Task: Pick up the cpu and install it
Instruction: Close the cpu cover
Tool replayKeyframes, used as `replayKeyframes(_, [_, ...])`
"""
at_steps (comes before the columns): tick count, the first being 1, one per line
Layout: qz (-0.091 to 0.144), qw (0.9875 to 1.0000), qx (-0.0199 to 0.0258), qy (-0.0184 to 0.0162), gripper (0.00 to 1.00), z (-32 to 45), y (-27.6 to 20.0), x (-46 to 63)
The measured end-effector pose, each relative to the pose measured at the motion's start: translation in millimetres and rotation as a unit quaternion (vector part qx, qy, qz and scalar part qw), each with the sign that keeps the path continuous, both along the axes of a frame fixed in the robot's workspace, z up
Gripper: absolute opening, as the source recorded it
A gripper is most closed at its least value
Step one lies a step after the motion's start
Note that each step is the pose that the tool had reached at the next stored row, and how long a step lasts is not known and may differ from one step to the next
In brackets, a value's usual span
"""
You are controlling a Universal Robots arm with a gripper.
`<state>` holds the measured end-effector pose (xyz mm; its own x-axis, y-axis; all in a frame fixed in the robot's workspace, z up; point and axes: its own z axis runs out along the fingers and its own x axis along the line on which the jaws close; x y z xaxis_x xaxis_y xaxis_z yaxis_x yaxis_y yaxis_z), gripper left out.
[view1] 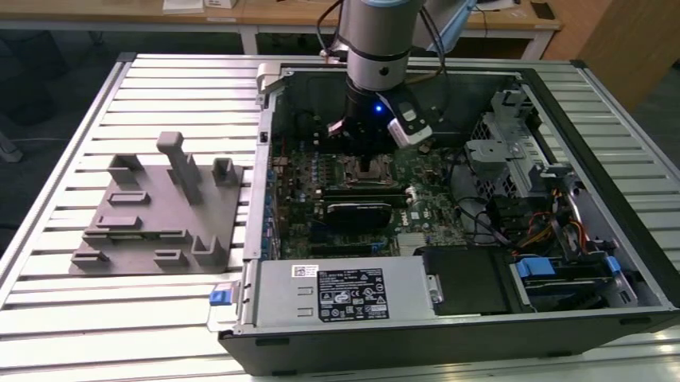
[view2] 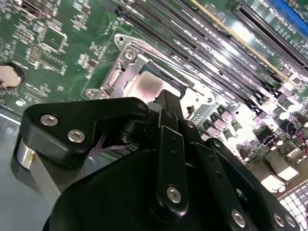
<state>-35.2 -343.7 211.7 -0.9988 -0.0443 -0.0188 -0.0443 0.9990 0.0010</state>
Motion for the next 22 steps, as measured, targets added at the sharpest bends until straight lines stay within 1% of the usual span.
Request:
replayKeyframes(3, [0.000, 1.0000, 0.0001, 0.0000, 0.11, -1.5, 0.1, -5.9])
replayKeyframes(4, [0.000, 1.0000, 0.0001, 0.0000, 0.11, -3.2, 0.1, -10.7])
replayKeyframes(6, [0.000, 1.0000, 0.0004, 0.0000, 0.11, -3.4, 0.1, -12.0])
replayKeyframes(7, [0.000, 1.0000, 0.0025, -0.0001, 0.11, -3.4, 0.2, -16.6])
replayKeyframes(11, [0.000, 1.0000, 0.0025, 0.0000, 0.11, -3.5, 2.0, -16.8])
replayKeyframes(16, [0.000, 1.0000, 0.0025, 0.0000, 0.11, -3.7, 2.2, -17.0])
replayKeyframes(22, [0.000, 1.0000, 0.0024, 0.0000, 0.11, -5.6, 2.2, -17.8])
